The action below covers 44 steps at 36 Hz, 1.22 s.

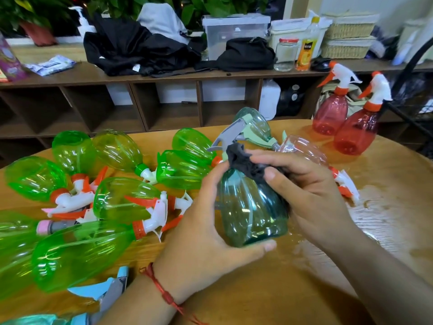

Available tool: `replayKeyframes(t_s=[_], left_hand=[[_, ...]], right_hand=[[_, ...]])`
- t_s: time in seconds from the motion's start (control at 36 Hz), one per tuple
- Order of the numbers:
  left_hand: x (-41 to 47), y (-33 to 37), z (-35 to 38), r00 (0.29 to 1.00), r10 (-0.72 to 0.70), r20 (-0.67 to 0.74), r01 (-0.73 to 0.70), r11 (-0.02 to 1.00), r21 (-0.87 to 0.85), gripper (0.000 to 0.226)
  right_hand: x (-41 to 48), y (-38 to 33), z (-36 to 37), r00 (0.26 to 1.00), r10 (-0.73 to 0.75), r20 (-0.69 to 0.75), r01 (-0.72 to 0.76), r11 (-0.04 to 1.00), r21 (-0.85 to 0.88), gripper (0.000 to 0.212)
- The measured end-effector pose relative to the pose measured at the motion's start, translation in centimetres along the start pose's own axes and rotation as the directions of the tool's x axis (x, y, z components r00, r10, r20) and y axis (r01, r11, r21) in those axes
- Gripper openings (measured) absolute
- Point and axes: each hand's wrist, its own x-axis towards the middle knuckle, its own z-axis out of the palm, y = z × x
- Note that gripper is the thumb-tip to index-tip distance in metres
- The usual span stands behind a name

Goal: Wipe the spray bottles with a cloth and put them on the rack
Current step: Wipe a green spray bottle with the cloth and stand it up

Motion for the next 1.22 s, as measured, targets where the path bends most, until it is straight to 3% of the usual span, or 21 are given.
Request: replayKeyframes(t_s=[0.19,0.42,0.53,0.67,0.78,0.94,1.22], left_hand=[[0.3,-0.8,0.6,0.998,-0.009,-0.055,0.017,0.989,0.149,0.119],[0.8,-1.4,-0.5,0.99,-0.102,-0.094,0.088,0.986,-0.139,0.117],[0.8,-1.1,-0.3,0.991,-0.105,-0.085,0.088,0.98,-0.181,0.113],[0.3,-0.9,0.0,1.0,-0.024,-0.017,0.023,0.999,-0.028,0.119],[-0.1,-0.3,0.2,1.0,0.008,0.008,-0.008,1.0,-0.019,0.123],[0.1,-0.3,0.0,0.999,0.029,-0.017,-0.028,0.995,0.098,0.131],[0.1,-0.8,0.9,0.993,0.007,-0.118,0.013,0.985,0.171,0.119]], right_hand=[[-0.3,0.2,0.3,0.995,-0.024,0.098,0.037,0.99,-0.137,0.024],[-0.6,-0.8,0.0,0.953,-0.096,0.288,0.163,0.962,-0.218,0.019],[-0.4,-0.6,-0.1,0.961,-0.108,0.255,0.167,0.96,-0.225,0.022],[0.0,0.0,-0.2,0.994,-0.063,0.088,0.077,0.984,-0.162,0.026],[0.2,-0.2,-0.2,0.999,0.001,0.036,0.003,0.996,-0.089,0.028],[0.1,-0.4,-0.1,0.999,0.015,0.03,-0.013,0.997,-0.071,0.029],[-0.1,-0.1,0.0,0.994,-0.038,0.105,0.06,0.975,-0.215,0.025]])
